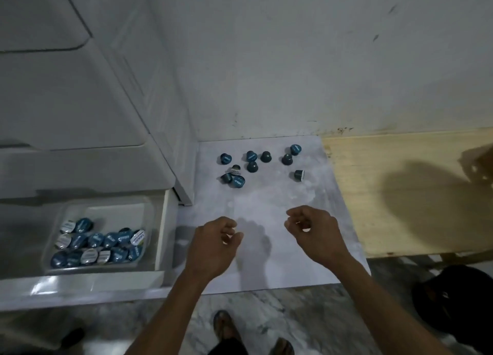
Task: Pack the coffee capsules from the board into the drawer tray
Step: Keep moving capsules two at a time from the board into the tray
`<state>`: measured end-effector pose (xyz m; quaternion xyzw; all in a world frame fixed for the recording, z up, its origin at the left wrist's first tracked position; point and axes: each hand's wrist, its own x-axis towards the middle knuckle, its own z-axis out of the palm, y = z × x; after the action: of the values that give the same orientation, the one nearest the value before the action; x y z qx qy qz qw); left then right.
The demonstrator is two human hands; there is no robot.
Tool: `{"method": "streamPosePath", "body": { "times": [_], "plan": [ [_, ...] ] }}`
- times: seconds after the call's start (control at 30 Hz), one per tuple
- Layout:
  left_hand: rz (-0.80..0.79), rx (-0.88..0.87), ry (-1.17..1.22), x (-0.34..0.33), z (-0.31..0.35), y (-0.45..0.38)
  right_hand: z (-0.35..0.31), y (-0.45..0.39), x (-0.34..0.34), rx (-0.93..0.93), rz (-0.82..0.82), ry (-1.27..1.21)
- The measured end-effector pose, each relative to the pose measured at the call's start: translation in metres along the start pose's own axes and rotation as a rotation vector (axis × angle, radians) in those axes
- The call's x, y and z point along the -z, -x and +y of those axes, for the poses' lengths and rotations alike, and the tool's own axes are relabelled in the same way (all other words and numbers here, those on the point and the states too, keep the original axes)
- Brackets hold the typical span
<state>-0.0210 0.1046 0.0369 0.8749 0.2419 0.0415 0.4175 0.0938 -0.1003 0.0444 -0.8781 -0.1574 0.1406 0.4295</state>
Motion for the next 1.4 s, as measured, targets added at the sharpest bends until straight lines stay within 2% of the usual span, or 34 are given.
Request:
{"method": "streamPosePath", "body": {
  "times": [0.23, 0.4, 0.63, 0.8, 0.93, 1.4],
  "plan": [
    [0.114, 0.173, -0.008, -0.016, -0.024, -0.068, 0.01, -0.063, -0.036, 0.026, -0.097, 0.016],
    [0.168, 0.269, 0.074, -0.024, -0.037, -0.125, 0.007, -0.114, -0.056, 0.033, -0.132, 0.072],
    [0.148, 0.121, -0.067, -0.056, -0.039, -0.17, 0.012, -0.189, -0.077, 0.087, -0.058, 0.217],
    [0.215, 0.098, -0.213, -0.081, -0.044, -0.179, 0.018, -0.226, -0.098, 0.211, -0.107, 0.324],
    [0.243, 0.059, -0.288, -0.095, -0.05, -0.178, 0.03, -0.237, -0.113, 0.228, -0.16, 0.436],
    [0.332, 0.039, -0.245, -0.108, -0.063, -0.174, 0.037, -0.24, -0.121, 0.264, -0.203, 0.45]
  ]
}}
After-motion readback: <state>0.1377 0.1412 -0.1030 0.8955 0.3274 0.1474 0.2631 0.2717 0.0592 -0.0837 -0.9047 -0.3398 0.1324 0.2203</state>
